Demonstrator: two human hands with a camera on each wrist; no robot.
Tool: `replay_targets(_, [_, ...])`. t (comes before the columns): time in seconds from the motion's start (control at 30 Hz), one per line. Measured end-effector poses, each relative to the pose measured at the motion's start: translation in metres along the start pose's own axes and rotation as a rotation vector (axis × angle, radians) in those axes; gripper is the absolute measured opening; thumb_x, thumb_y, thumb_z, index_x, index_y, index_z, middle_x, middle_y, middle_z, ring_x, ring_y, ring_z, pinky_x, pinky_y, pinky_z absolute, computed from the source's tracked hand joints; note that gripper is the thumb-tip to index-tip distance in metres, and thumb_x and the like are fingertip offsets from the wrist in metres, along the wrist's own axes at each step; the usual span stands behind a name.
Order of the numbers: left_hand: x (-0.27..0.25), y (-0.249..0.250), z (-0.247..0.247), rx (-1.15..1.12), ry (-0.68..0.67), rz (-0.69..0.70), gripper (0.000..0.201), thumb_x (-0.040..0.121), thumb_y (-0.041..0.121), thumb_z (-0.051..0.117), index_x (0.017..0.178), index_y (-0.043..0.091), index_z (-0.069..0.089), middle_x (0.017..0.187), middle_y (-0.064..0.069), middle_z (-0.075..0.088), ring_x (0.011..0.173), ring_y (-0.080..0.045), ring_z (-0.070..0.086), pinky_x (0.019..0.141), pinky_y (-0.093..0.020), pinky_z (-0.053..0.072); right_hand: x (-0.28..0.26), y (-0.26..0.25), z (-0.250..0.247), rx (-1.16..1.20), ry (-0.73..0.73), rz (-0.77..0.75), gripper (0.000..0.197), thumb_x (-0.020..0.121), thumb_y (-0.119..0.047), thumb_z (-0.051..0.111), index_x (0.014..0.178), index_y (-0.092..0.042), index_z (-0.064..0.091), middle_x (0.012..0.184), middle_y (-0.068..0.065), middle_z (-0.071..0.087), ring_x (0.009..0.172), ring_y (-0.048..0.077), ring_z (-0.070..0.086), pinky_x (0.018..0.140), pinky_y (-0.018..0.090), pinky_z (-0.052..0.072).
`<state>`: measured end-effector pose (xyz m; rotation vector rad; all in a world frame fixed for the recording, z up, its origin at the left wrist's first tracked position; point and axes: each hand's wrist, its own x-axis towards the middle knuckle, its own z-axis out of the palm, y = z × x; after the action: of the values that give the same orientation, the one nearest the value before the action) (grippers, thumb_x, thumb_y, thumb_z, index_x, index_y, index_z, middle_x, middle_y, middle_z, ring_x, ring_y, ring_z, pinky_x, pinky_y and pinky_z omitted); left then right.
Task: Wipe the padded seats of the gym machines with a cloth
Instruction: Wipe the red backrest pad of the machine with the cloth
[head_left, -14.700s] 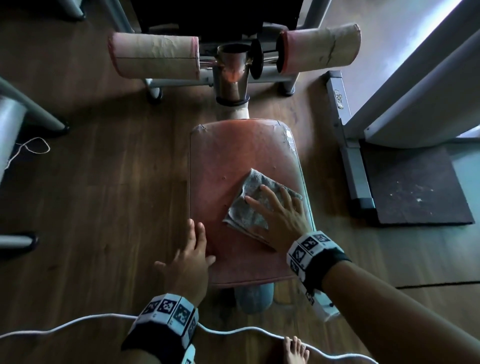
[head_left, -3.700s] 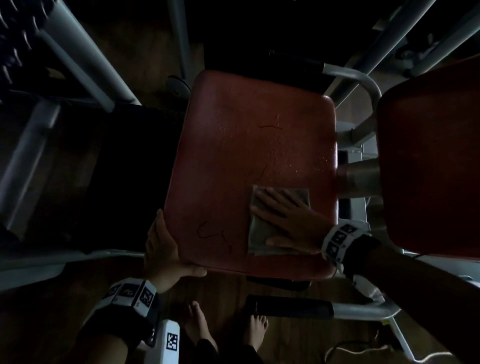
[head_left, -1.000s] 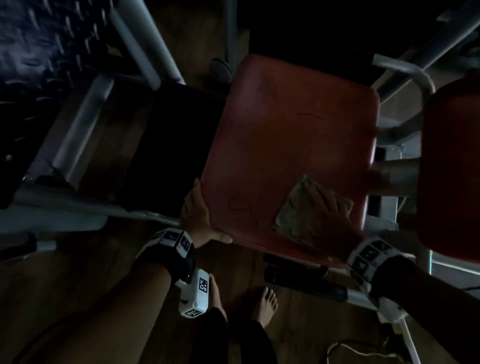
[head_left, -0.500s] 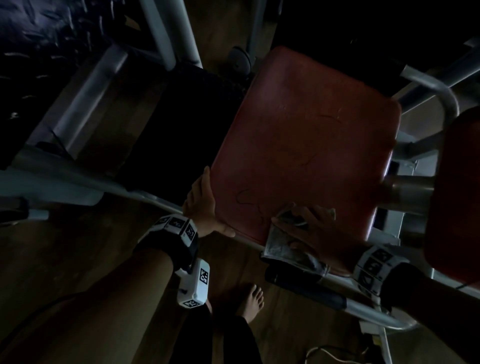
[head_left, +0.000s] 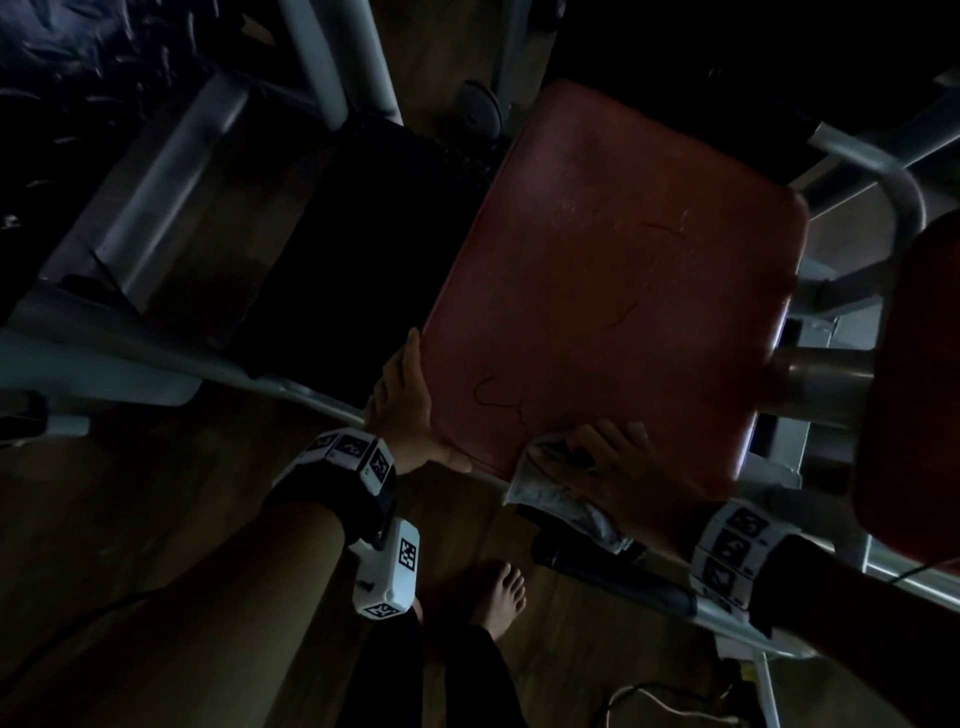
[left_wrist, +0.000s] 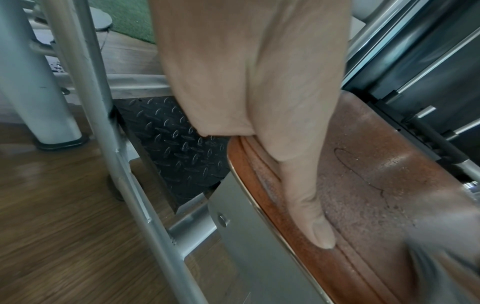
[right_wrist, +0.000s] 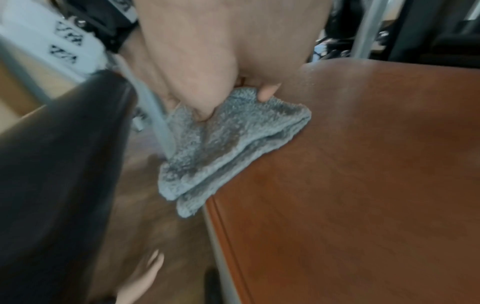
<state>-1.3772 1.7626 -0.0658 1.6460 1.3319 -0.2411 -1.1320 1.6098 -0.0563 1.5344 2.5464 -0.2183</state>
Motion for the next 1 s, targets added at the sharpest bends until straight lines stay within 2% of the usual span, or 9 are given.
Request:
replay_targets(0.1, [0.001, -0.001, 0.001, -0.006, -0.007, 0.006, 0.167, 0.037, 0.037, 0.097, 0.142, 0.038, -0.033, 0.157, 0.002, -0.011, 0.145, -0.034, 0.002, 0.114, -0.063, 0.013, -0.007, 0.0, 0.0, -0.02, -0.053, -0.033, 0.09, 0.064, -0.04, 0.08, 0.144, -0.024, 0.042, 0.112, 0.008, 0.05, 0.098, 0.026, 0.047, 0.085, 0.041, 0.033])
replay_targets(0.27, [0.002, -0.002, 0.0, -0.003, -0.01, 0.001, 0.166, 0.039, 0.037, 0.097, 0.141, 0.038, -0.034, 0.158, 0.002, -0.012, 0.146, -0.033, 0.001, 0.115, -0.061, 0.013, 0.018, -0.003, -0.013, 0.017, 0.009, 0.016, 0.062, 0.082, -0.028, 0.056, 0.143, -0.023, 0.044, 0.11, 0.009, 0.056, 0.095, 0.028, 0.054, 0.078, 0.04, 0.043])
replay_targets(0.33, [0.001, -0.003, 0.0, 0.002, -0.011, 0.004, 0.167, 0.038, 0.038, 0.097, 0.141, 0.039, -0.035, 0.157, 0.002, -0.012, 0.146, -0.033, 0.002, 0.114, -0.062, 0.013, 0.02, -0.003, -0.013, 0.018, 0.017, 0.02, 0.066, 0.083, -0.026, 0.063, 0.144, -0.022, 0.041, 0.111, 0.01, 0.055, 0.094, 0.028, 0.053, 0.077, 0.04, 0.043])
replay_targets(0.5, [0.002, -0.003, 0.001, -0.008, -0.009, 0.013, 0.167, 0.038, 0.038, 0.097, 0.142, 0.039, -0.034, 0.157, 0.003, -0.011, 0.145, -0.034, 0.003, 0.114, -0.063, 0.014, -0.005, -0.005, -0.006, 0.035, -0.072, 0.022, 0.1, 0.063, -0.038, 0.083, 0.147, -0.02, 0.031, 0.115, 0.011, 0.056, 0.096, 0.029, 0.057, 0.08, 0.043, 0.05])
replay_targets(0.63, [0.002, -0.003, 0.002, -0.018, 0.003, 0.012, 0.167, 0.037, 0.037, 0.097, 0.142, 0.039, -0.033, 0.157, 0.002, -0.01, 0.145, -0.035, 0.004, 0.113, -0.063, 0.014, 0.008, -0.006, -0.011, -0.012, -0.024, 0.019, 0.096, 0.059, -0.045, 0.08, 0.143, -0.02, 0.042, 0.114, 0.011, 0.056, 0.095, 0.029, 0.056, 0.078, 0.042, 0.048])
replay_targets(0.73, [0.002, -0.003, 0.003, -0.014, 0.003, 0.012, 0.167, 0.038, 0.037, 0.097, 0.141, 0.039, -0.034, 0.157, 0.002, -0.01, 0.145, -0.034, 0.004, 0.114, -0.062, 0.014, 0.028, -0.002, -0.009, -0.032, 0.03, 0.069, 0.076, 0.078, -0.027, 0.074, 0.146, -0.022, 0.039, 0.111, 0.008, 0.052, 0.093, 0.027, 0.051, 0.077, 0.04, 0.043])
replay_targets(0.83, [0.002, -0.004, 0.003, -0.021, 0.005, 0.016, 0.165, 0.039, 0.036, 0.097, 0.141, 0.039, -0.034, 0.157, 0.003, -0.01, 0.145, -0.035, 0.004, 0.114, -0.061, 0.014, 0.026, -0.002, -0.006, -0.014, 0.013, 0.092, 0.074, 0.083, -0.017, 0.068, 0.147, -0.021, 0.033, 0.11, 0.01, 0.052, 0.092, 0.028, 0.051, 0.076, 0.04, 0.043])
replay_targets(0.9, [0.002, -0.005, 0.003, -0.025, 0.011, 0.024, 0.166, 0.039, 0.037, 0.096, 0.142, 0.039, -0.033, 0.157, 0.004, -0.01, 0.144, -0.036, 0.005, 0.114, -0.062, 0.014, 0.015, -0.003, -0.006, 0.01, -0.033, 0.083, 0.076, 0.079, -0.021, 0.067, 0.147, -0.018, 0.032, 0.111, 0.012, 0.053, 0.092, 0.03, 0.053, 0.074, 0.042, 0.046])
replay_targets(1.0, [0.002, -0.004, 0.003, -0.029, 0.01, 0.032, 0.166, 0.038, 0.037, 0.097, 0.142, 0.038, -0.033, 0.157, 0.004, -0.01, 0.144, -0.035, 0.005, 0.113, -0.063, 0.014, 0.007, -0.005, -0.005, 0.009, -0.061, 0.102, 0.086, 0.074, -0.032, 0.077, 0.146, -0.019, 0.033, 0.113, 0.012, 0.052, 0.093, 0.029, 0.053, 0.075, 0.043, 0.048])
